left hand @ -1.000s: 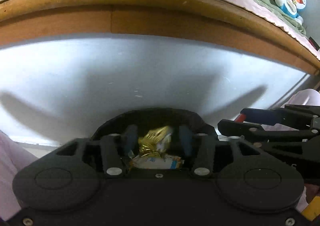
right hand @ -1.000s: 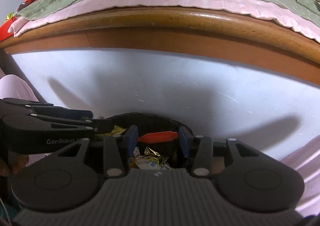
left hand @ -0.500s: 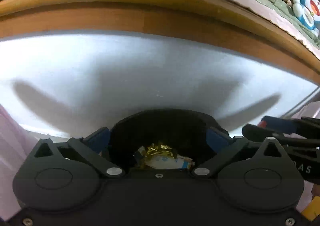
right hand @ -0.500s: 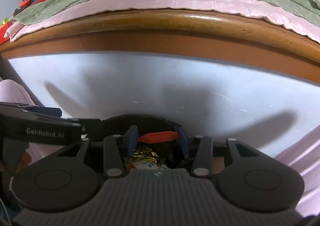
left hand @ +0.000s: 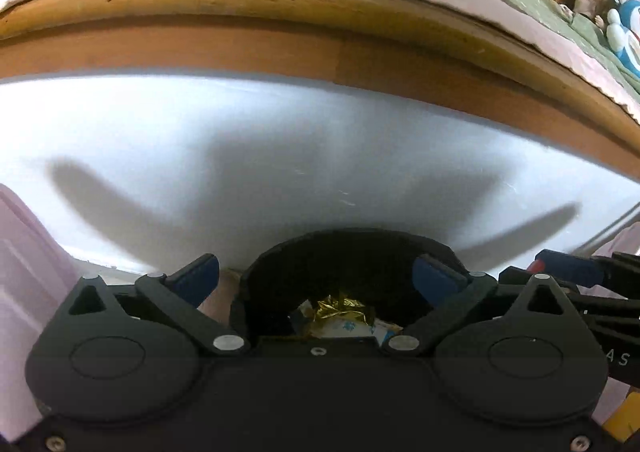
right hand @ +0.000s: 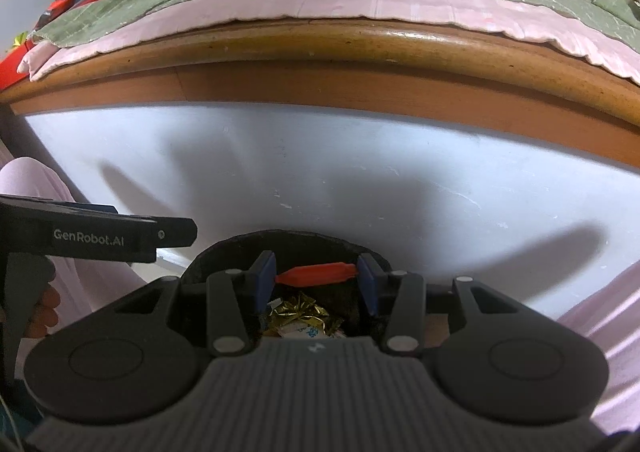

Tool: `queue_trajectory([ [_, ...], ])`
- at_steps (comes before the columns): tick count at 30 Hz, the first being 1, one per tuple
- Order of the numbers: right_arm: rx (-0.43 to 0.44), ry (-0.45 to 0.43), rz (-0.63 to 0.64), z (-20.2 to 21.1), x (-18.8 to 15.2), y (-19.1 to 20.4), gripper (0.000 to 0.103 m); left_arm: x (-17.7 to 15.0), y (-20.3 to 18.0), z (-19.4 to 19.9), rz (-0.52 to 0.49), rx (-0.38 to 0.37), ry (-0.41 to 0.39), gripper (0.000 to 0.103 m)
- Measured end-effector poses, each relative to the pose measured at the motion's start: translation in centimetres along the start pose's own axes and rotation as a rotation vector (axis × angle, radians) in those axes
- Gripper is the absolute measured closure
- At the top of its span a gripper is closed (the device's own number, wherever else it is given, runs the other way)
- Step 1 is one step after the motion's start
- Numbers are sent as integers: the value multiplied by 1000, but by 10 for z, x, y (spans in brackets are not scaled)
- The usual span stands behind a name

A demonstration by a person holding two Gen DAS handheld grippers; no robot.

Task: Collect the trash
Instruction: 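Open the right tool to drop the red piece into the bin, then raise both open tools back up over the remaining items on the bed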

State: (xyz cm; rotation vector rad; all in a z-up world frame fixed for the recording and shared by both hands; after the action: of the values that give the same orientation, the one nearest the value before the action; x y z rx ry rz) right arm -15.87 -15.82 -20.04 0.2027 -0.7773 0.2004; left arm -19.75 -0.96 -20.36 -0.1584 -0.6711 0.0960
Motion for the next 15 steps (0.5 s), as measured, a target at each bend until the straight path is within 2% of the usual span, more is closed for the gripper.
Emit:
queue_trajectory([
  [3, -8, 2, 3, 0, -1, 0, 32, -1, 1, 0, 1, 4, 3, 0],
  [5, -18, 3, 2, -2, 1, 1, 14, -1, 1, 0, -3, 2, 4, 0],
  [7, -30, 1, 9, -2, 2, 2, 11, -1, 0, 0, -9, 1, 4, 0],
  [10, -43, 12, 6, -5, 2, 1, 0, -1, -2, 0, -16, -1, 6, 0],
  [15, -43, 35, 1, -9, -1, 2, 0, 1, -2, 0, -18, -5, 10, 0],
])
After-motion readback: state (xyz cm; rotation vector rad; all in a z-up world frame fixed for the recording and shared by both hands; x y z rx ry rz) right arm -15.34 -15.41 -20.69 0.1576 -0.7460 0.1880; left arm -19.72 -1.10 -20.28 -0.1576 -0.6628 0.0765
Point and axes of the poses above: each gripper's, at about its wrist camera, not at the fingertips, and z roughly against the way its jaws point, y to its left, x to its top, the point moved 10 cm from there along -z, roughly the way its jaws point, and after that the axes turned 5 degrees about -y, right-handed, at the moved point
